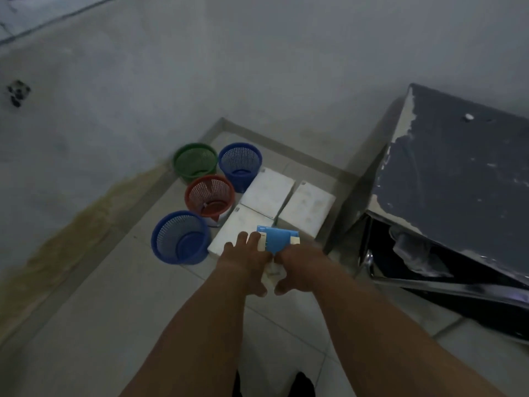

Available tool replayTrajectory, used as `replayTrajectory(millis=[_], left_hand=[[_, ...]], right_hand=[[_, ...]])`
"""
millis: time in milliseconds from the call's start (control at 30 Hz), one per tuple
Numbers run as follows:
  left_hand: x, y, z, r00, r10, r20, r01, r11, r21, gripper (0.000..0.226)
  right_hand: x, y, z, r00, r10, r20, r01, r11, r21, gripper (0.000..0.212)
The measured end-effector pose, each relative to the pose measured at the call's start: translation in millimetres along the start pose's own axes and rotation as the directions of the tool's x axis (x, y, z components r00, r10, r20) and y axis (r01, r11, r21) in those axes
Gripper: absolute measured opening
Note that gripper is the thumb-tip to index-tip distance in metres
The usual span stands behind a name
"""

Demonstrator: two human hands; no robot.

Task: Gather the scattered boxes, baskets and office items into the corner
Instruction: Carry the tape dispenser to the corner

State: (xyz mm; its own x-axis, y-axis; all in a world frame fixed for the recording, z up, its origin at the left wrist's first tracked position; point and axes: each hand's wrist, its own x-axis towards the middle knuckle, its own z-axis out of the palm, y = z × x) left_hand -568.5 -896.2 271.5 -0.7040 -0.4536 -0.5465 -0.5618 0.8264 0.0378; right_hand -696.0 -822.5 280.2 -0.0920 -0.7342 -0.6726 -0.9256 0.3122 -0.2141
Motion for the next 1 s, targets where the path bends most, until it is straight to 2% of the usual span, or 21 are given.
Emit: replayTrajectory(millis=[200,367,567,767,900,1000], left_hand=[[79.5,-63.7,3.3,0.987,0.121,0.105,-0.115,0.992,-0.057,0.076],[134.6,-95.6,41.6,0.966,0.208,0.154,-0.200,0.977,-0.071,0.072],[205.3,-89.0,142.1,0.946,0.201,0.253,-0.176,0.977,-0.118,0.060],[271.3,-73.2,258.8,0.931,0.148,0.334,-0.104,0.984,-0.148,0.066],[318.8,-65.7,328.6,0.909,0.142,0.392,-0.091,0.985,-0.144,0.064],[352.8,-55.8,368.3,0.915,0.127,0.383,-0.071,0.985,-0.156,0.057]], right_hand=[[90.4,-1.6,-11.7,0.990,0.127,0.057,-0.133,0.984,0.119,0.058],[148.2,6.9,10.8,0.984,0.141,0.111,-0.161,0.968,0.192,0.059],[231.0,40.1,98.1,0.962,0.144,0.233,-0.194,0.958,0.212,0.055],[307.6,76.2,204.1,0.957,0.160,0.240,-0.220,0.944,0.247,0.058],[360.7,98.2,271.7,0.952,0.172,0.252,-0.231,0.946,0.226,0.061],[397.0,116.6,311.1,0.957,0.186,0.224,-0.235,0.948,0.215,0.062]])
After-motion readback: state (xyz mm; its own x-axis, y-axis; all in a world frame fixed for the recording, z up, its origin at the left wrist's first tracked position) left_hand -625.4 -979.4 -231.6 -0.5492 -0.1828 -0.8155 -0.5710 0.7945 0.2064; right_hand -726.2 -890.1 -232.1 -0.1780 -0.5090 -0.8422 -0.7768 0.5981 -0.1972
